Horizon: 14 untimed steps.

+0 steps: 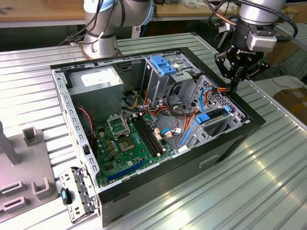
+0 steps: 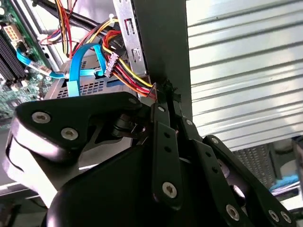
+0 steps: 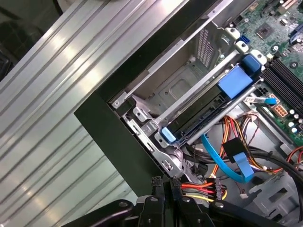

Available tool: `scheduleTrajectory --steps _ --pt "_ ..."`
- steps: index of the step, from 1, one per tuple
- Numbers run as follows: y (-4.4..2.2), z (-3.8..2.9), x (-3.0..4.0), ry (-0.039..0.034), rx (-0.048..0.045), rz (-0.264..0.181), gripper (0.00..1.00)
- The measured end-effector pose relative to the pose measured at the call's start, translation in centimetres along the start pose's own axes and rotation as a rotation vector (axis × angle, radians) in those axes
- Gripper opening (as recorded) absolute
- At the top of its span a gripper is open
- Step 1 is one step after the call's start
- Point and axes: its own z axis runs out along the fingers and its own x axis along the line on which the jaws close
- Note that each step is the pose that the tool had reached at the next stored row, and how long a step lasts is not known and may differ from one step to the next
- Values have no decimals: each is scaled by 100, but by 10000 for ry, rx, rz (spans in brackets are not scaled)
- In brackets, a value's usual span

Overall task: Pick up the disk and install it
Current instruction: 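Insert the first disk wire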

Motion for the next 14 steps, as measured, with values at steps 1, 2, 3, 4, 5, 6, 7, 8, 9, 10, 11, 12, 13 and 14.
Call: scheduleTrajectory --steps 1,2,3,4,5,6,7,8,9,10,11,12,13,14 --pt "0 0 0 -7 -29 130 16" --pt "0 0 0 -16 -73 321 16" --pt "0 0 0 -26 -129 553 16" --pt "0 0 0 -34 -173 742 16" --pt "0 0 0 -46 -235 1010 16" --pt "0 0 0 -54 -276 1188 16" --pt "0 0 0 -60 -304 1314 16" --pt "0 0 0 -69 -352 1517 16" --pt "0 0 0 -74 -382 1648 16" --pt "0 0 0 -82 -431 1856 16" --pt "0 0 0 -88 -465 2002 16" --pt "0 1 0 -93 -497 2139 16" --pt "0 1 0 -97 -560 2391 16" --pt "0 1 0 -99 -597 2538 16"
